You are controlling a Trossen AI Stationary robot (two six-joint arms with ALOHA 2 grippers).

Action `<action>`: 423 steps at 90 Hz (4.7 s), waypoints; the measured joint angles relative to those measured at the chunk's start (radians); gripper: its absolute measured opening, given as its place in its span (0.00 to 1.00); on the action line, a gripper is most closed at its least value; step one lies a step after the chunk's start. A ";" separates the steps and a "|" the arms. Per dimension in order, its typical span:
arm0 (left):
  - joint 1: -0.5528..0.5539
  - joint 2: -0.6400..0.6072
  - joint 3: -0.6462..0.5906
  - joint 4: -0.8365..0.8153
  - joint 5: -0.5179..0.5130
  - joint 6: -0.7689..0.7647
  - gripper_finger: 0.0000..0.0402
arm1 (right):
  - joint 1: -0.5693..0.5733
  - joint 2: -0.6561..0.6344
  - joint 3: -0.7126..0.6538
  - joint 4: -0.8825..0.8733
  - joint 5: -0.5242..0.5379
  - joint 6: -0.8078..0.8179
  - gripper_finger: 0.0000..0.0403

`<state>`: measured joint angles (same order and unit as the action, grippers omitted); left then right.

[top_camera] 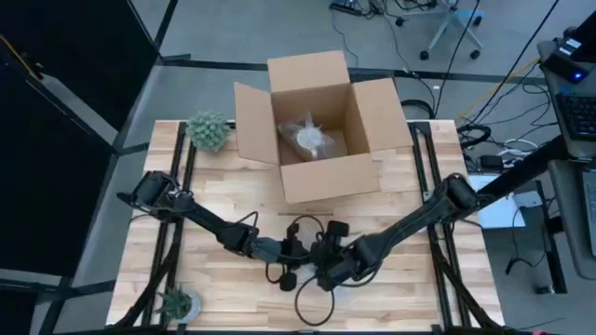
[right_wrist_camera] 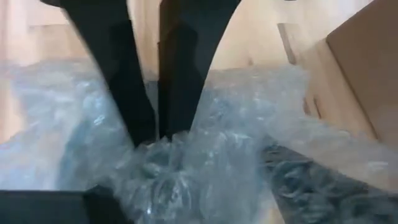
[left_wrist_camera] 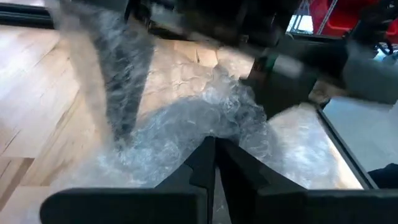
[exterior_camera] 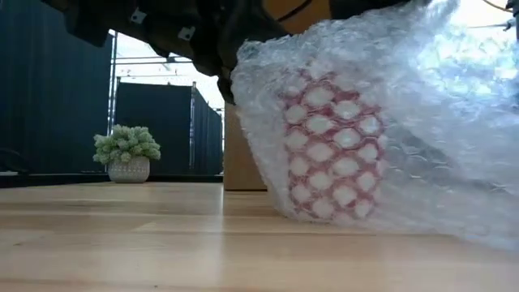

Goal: Wrap mug
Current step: Wrap the red mug with bubble wrap

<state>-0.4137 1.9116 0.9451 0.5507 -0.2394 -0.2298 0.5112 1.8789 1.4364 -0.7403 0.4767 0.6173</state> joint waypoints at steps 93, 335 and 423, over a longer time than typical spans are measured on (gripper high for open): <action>-0.001 0.000 -0.005 0.019 0.001 0.002 0.03 | -0.053 0.115 0.018 -0.053 -0.167 0.166 0.54; 0.003 0.035 0.069 -0.085 0.006 -0.019 0.03 | 0.189 0.032 0.007 -0.050 0.317 0.260 0.54; 0.017 0.077 0.203 -0.206 0.011 0.056 0.03 | 0.149 0.076 -0.009 -0.017 0.161 0.258 0.54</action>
<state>-0.3971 1.9885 1.1478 0.3443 -0.2286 -0.1738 0.6601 1.9553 1.4277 -0.7572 0.6379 0.8749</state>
